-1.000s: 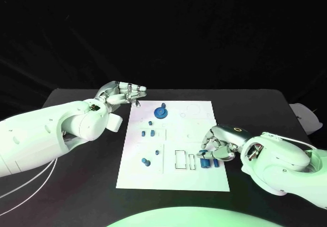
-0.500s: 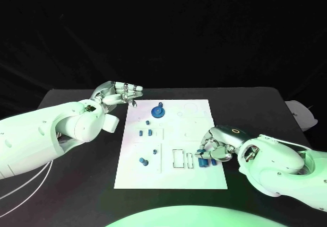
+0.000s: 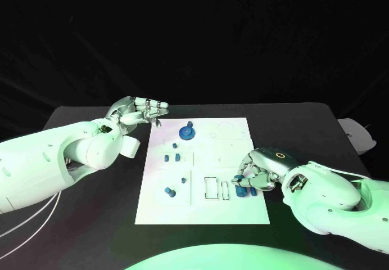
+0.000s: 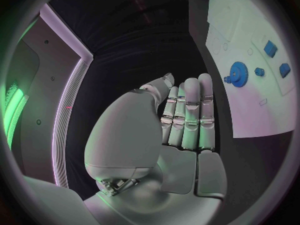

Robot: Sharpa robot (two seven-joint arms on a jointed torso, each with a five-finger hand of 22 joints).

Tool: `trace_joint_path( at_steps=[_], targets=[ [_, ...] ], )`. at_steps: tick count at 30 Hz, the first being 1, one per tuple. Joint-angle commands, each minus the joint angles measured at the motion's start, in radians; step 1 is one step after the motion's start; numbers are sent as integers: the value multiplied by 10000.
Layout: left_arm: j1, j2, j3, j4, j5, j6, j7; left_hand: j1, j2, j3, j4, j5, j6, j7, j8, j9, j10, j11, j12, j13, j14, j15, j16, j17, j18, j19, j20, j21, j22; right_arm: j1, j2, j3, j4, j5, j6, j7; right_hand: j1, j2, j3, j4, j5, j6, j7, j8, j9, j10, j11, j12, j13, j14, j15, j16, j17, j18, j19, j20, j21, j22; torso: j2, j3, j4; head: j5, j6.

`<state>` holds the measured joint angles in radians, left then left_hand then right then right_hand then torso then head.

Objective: Assemble the parts on the task board

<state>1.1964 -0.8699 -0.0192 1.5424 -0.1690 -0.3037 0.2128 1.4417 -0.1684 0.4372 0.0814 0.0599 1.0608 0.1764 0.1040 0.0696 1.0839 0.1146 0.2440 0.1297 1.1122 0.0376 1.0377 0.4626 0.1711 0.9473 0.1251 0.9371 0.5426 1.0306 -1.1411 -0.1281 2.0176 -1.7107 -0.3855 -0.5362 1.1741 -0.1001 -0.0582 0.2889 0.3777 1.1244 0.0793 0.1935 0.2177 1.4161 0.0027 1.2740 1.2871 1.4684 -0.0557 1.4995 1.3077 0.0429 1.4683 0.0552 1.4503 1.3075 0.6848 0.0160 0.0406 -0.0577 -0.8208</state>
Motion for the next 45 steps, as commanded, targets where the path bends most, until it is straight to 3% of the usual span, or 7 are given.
trace_joint_path(
  at_steps=[1,7,14,21,30,36,45],
  targets=[
    [3,7,6,19,-29,145,36,-24,90,-59,-16,-8,-84,-2,56,12,-69,-33,49,16,-42,-3,56,1,128,-46,51,-57,-17,-27,14,-12,19,-419,-504,-132,58,-6,-88,4,67,-53,-11,49,13,9,-7,6,-11,708,-63,54,995,-180,541,-57,43,2304,-3,4,5,-11,18],
    [3,11,5,10,-29,154,22,-24,90,-59,-16,-8,-84,-2,56,12,-69,-33,49,16,-42,-3,56,1,128,-46,51,-57,-17,-28,17,-12,63,-452,-670,-75,102,-19,-128,0,97,-73,-7,55,32,9,-5,10,2,721,-61,82,1064,-187,555,-58,75,2314,-2,-6,6,-16,35],
    [3,9,5,10,-29,154,11,-28,89,-67,-12,-7,-89,-1,60,11,-80,-32,55,17,-46,-2,59,1,128,-48,53,-60,-19,-28,-46,-12,88,-468,-519,-129,150,-11,-148,-6,119,-81,-8,65,50,15,-6,22,20,720,-61,83,1063,-188,557,-58,81,2315,-4,-11,2,-50,37],
    [3,2,4,16,-29,147,3,-28,89,-67,-12,-7,-89,-1,60,11,-80,-32,55,17,-46,-2,59,1,128,-48,53,-60,-19,-28,-197,-12,132,-526,-81,-208,153,-7,-186,10,117,-75,-10,82,71,8,-5,9,14,710,-60,64,1018,-176,532,-57,22,2299,-1,-15,13,-79,24],
    [3,-1,4,22,-29,149,-21,-28,89,-67,-12,-7,-89,-1,60,11,-80,-32,55,17,-46,-2,59,1,128,-48,53,-60,-19,-62,-277,-60,135,-525,563,-321,-159,72,-563,53,-180,-89,-25,186,223,6,-12,-1,56,696,-63,42,982,-159,497,-57,-63,2276,-5,-21,0,-123,21],
    [4,-2,3,26,-29,173,-46,-28,96,-74,-9,-6,-93,-2,69,11,-97,-31,67,19,-53,-1,63,0,128,-51,55,-64,-21,-266,-71,-93,31,-441,635,-365,-597,137,-852,54,-520,-105,-42,266,344,20,-24,4,100,693,-73,33,973,-154,488,-64,-92,2269,-4,-11,22,-154,32],
    [3,-10,2,28,-29,191,-61,-45,108,-83,8,-6,-93,0,80,11,-111,-28,79,21,-59,3,68,0,128,-53,58,-70,-24,-467,238,-98,-128,-397,481,-396,-616,138,-869,55,-550,-106,-43,274,356,28,-24,19,117,694,-74,35,981,-149,479,-65,-114,2264,-1,-8,20,-151,43]
  ],
)
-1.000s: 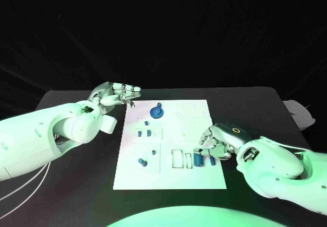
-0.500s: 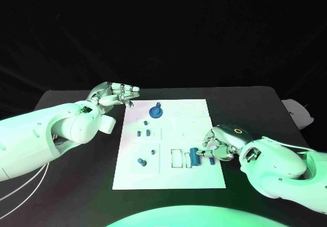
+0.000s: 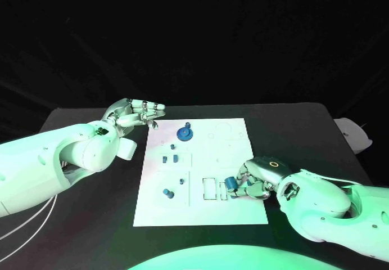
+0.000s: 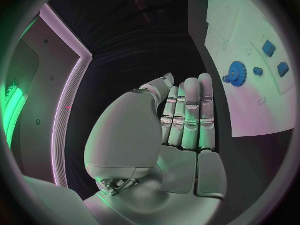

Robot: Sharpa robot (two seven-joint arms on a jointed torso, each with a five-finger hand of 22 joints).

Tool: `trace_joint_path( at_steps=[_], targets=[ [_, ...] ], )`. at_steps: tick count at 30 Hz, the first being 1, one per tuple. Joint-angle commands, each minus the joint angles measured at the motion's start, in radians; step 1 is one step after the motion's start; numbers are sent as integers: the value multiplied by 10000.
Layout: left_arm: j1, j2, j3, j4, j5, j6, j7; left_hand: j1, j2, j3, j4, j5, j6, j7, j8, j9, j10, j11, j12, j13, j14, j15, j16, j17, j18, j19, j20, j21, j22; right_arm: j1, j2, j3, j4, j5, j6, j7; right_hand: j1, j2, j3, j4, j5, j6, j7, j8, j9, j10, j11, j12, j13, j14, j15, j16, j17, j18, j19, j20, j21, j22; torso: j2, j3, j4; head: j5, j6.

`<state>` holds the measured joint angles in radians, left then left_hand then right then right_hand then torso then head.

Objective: Assemble the parts on the task board

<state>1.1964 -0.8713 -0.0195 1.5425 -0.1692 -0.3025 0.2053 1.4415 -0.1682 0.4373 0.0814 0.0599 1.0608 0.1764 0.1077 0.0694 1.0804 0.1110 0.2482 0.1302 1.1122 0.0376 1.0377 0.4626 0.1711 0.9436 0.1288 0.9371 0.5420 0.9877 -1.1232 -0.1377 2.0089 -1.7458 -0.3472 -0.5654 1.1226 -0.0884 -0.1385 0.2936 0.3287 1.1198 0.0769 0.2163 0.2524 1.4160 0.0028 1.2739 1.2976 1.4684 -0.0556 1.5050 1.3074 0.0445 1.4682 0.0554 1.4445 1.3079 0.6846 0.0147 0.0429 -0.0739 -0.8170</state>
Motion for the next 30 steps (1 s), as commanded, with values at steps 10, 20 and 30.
trace_joint_path(
  at_steps=[10,20,30],
  targets=[
    [3,-12,3,44,-27,202,-8,-59,122,-91,26,-5,-97,0,51,13,-89,10,50,18,-64,6,73,-1,127,-18,24,-75,-21,-85,295,-2,-235,36,33,-130,-129,85,-72,3,-39,-40,-30,75,41,53,-33,59,54,698,-79,-13,1001,-159,468,-69,-85,2251,13,4,10,22,-11],
    [4,-43,3,67,-27,223,-47,-61,125,-93,30,-5,-98,-1,54,13,-94,10,54,18,-66,6,75,-1,127,-19,25,-77,-22,-91,390,-1,-415,-52,139,-152,1402,413,265,-443,561,-71,-84,220,259,84,-94,90,155,711,-133,6,1066,-155,464,-110,-109,2247,2,-3,-13,30,-35],
    [4,-70,2,81,-54,249,-80,-58,125,-96,30,-4,-101,-5,59,13,-110,9,58,18,-72,8,76,-2,128,-21,26,-81,-24,-90,252,2,-229,161,-484,-192,2396,615,1003,-754,511,-11,-170,314,392,166,-183,205,312,744,-202,71,1225,-174,503,-177,-23,2273,-7,-1,-23,33,-21]
  ],
)
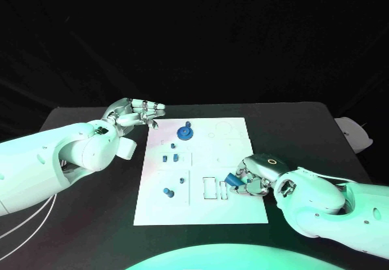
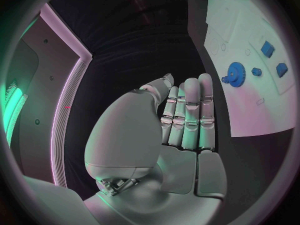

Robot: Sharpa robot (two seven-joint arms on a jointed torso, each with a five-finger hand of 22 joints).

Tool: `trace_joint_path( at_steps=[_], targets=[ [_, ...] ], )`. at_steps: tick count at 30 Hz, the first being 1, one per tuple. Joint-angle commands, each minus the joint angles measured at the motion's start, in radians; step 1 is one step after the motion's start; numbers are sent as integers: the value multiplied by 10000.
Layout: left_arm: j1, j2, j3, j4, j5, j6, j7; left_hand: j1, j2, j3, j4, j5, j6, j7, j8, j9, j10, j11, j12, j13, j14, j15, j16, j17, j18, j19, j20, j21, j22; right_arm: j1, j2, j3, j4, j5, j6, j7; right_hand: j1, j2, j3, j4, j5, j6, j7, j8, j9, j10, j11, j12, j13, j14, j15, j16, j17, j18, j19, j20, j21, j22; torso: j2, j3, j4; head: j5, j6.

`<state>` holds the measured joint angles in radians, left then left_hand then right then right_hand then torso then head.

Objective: Assemble the parts on the task board

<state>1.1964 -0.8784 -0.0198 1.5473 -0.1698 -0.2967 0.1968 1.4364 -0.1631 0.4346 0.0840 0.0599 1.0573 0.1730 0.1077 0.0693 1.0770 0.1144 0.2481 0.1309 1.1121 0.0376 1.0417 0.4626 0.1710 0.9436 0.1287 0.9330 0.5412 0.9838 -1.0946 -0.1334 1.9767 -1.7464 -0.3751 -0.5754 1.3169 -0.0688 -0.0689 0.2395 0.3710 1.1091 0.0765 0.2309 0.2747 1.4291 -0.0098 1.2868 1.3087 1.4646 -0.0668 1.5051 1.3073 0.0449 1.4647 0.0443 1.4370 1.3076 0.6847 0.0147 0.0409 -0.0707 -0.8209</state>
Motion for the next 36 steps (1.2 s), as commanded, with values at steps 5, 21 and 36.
trace_joint_path(
  at_steps=[5,21,36],
  targets=[
    [4,5,5,28,-57,199,0,-7,74,-69,3,-4,-66,30,60,14,-76,-25,58,11,-72,7,37,-2,129,-21,26,-39,-16,-35,-143,-20,311,649,-740,-102,315,346,470,7,393,174,-215,229,243,98,-92,139,274,795,-118,98,1293,-194,572,-91,129,2297,-15,5,-1,-22,29],
    [4,28,3,22,-67,248,-2,5,75,-71,-2,-3,-68,26,68,14,-95,-25,65,12,-82,7,39,-4,130,-25,27,-44,-18,134,-15,43,745,1680,-1538,11,112,195,637,312,505,272,-264,320,358,174,-132,201,350,823,-152,158,1432,-230,644,-123,303,2345,2,-3,16,-64,41],
    [4,62,3,28,-71,263,-7,5,75,-71,-2,-3,-68,26,68,14,-95,-25,65,12,-82,7,39,-4,130,-25,27,-44,-18,129,827,38,359,2178,-540,63,-1391,313,205,517,1549,461,-330,502,582,304,-176,298,473,836,-182,193,1519,-236,657,-150,336,2353,11,-6,5,15,-25]
  ],
)
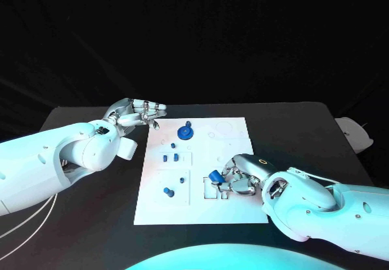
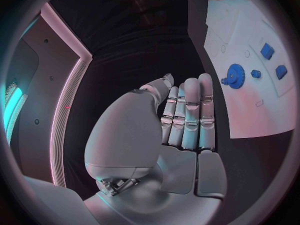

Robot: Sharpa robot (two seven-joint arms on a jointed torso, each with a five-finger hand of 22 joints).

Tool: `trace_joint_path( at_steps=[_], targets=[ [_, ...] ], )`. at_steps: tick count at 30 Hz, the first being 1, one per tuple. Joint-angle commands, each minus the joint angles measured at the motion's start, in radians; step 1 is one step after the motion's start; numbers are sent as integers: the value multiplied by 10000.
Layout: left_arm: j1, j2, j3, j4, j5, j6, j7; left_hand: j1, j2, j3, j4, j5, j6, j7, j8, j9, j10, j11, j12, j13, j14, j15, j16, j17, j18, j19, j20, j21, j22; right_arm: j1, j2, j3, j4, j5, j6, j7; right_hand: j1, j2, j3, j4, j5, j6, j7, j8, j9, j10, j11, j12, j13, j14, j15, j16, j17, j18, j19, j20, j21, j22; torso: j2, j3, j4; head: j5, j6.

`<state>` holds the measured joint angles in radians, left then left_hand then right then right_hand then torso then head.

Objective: Assemble the parts on the task board

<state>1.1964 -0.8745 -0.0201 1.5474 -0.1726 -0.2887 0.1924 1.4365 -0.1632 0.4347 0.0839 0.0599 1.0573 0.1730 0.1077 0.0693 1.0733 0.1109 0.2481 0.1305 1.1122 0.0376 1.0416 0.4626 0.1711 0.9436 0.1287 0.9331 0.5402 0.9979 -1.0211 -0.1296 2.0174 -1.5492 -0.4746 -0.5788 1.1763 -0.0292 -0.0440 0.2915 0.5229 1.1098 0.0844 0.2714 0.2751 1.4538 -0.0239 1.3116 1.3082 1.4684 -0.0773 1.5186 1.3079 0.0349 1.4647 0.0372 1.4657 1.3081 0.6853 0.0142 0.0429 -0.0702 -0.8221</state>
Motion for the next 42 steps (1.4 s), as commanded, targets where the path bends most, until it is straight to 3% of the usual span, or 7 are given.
trace_joint_path(
  at_steps=[1,20,23,28,32,37,42],
  targets=[
    [4,24,6,28,-44,188,35,5,75,-72,-2,-3,-69,26,68,14,-59,10,65,15,-82,7,40,-4,129,-25,27,-45,-9,-16,149,-1,-80,217,474,93,-6,-77,-62,0,18,466,-414,107,588,59,-40,47,477,798,-81,58,1511,-134,654,-82,43,2346,7,2,-13,16,-20],
    [5,5,6,56,-277,267,35,35,91,-67,-12,-2,-78,24,86,14,-93,11,89,18,-100,6,47,-6,131,-28,27,-51,-13,-50,487,-5,-390,152,761,20,-361,16,-404,7,-450,527,-474,227,741,113,-93,65,526,792,-128,45,1492,-126,637,-127,5,2335,-4,4,-13,58,-64],
    [5,-2,6,59,-280,265,33,35,91,-67,-12,-2,-78,24,86,14,-93,11,89,18,-100,6,47,-6,131,-28,27,-51,-13,-51,492,-5,-426,90,766,6,-646,40,-636,2,-1107,511,-477,260,801,107,-94,26,512,787,-131,32,1468,-119,623,-134,-27,2326,-1,5,-13,55,-61],
    [6,-7,6,62,-282,263,24,35,91,-67,-12,-2,-78,24,86,14,-93,11,89,18,-100,6,47,-6,131,-28,27,-51,-13,-52,522,-5,-444,25,732,4,-1313,-18,-1218,15,-3133,455,-462,327,932,92,-78,-48,493,776,-124,4,1421,-106,595,-133,-93,2307,-1,9,-14,51,-59],
    [6,-11,6,65,-283,252,18,32,91,-71,-10,-3,-80,24,90,13,-104,13,92,18,-104,7,48,-7,131,-29,28,-53,-14,-52,554,-5,-441,-17,694,14,-1680,-408,-1396,40,-4445,396,-446,366,1021,74,-64,-99,482,767,-111,-23,1377,-93,568,-122,-158,2290,-5,7,-18,47,-53],
    [7,-36,6,75,-285,232,3,28,84,-80,-6,-4,-92,27,93,11,-127,17,98,17,-113,10,51,-8,130,-32,30,-57,-16,-53,557,-5,-428,-103,636,21,-1897,-659,-1346,51,-4657,356,-437,384,1067,53,-57,-148,460,761,-104,-40,1348,-85,554,-114,-195,2280,-6,4,-19,-9,-26],
    [7,-48,6,72,-285,220,2,28,84,-80,-6,-4,-92,27,93,11,-127,17,98,17,-113,10,51,-8,130,-32,30,-57,-16,-56,542,-5,-364,-176,542,48,-1887,-596,-1250,42,-4562,340,-434,391,1087,58,-54,-140,474,763,-101,-38,1355,-85,553,-111,-197,2280,-12,7,-21,-22,-38]
  ],
)
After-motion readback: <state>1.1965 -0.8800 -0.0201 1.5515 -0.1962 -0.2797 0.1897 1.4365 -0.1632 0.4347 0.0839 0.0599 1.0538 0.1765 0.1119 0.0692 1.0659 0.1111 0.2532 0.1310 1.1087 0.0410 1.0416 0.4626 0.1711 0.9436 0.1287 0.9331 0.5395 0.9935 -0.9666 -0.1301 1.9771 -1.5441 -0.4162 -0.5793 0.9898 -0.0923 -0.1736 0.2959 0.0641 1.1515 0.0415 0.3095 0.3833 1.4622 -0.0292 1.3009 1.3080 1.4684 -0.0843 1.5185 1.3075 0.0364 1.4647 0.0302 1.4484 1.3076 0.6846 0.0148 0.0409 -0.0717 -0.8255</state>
